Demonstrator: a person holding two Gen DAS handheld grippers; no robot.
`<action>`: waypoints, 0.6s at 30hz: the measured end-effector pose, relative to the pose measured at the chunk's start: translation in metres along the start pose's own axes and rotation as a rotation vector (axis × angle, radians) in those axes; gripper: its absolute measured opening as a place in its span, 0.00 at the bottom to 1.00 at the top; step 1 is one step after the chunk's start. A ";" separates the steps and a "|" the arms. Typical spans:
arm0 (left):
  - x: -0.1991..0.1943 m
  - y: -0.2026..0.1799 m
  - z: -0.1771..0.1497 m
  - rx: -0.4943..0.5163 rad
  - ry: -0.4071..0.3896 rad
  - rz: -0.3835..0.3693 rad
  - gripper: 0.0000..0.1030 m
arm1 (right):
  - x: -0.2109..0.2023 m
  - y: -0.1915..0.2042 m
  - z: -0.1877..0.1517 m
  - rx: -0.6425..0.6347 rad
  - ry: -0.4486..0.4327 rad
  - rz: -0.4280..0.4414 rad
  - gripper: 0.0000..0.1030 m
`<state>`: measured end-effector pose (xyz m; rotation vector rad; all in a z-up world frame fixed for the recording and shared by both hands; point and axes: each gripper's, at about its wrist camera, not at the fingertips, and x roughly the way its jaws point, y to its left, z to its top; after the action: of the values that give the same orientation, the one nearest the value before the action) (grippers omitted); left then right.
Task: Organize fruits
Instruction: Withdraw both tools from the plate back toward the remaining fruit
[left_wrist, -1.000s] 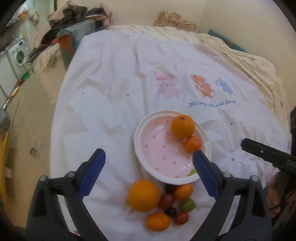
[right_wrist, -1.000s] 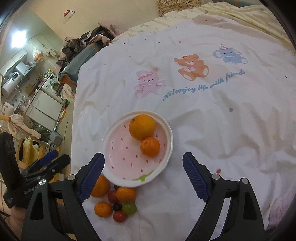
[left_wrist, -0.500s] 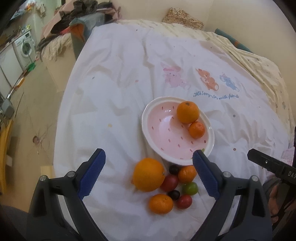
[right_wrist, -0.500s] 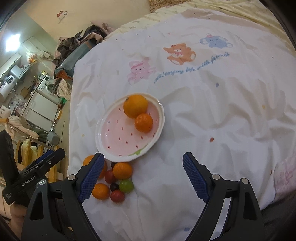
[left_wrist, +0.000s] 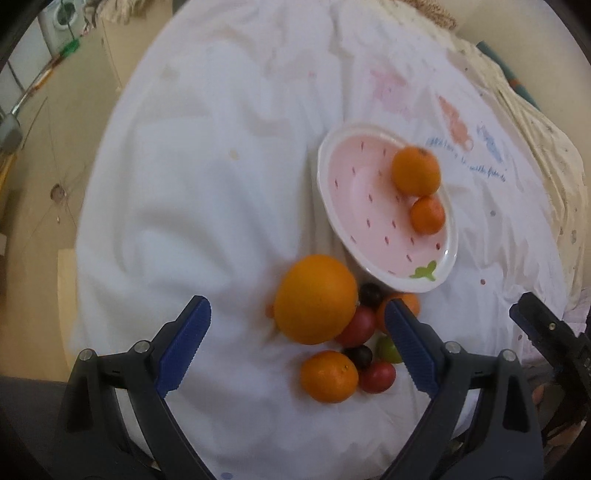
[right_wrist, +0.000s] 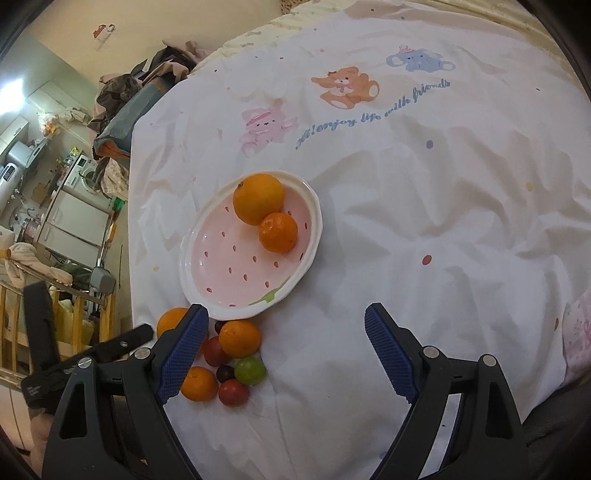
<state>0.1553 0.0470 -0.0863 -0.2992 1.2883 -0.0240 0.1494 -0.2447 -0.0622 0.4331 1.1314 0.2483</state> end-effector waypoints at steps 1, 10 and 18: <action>0.003 -0.004 -0.001 0.007 0.001 0.006 0.91 | 0.001 -0.001 0.000 0.006 0.006 0.000 0.86; 0.039 -0.016 0.000 0.000 0.088 0.032 0.89 | 0.009 -0.007 0.002 0.034 0.032 -0.001 0.86; 0.042 -0.019 -0.002 0.052 0.077 0.080 0.62 | 0.012 -0.010 0.004 0.056 0.043 0.010 0.86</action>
<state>0.1679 0.0203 -0.1216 -0.2036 1.3729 -0.0005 0.1574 -0.2495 -0.0757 0.4850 1.1809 0.2361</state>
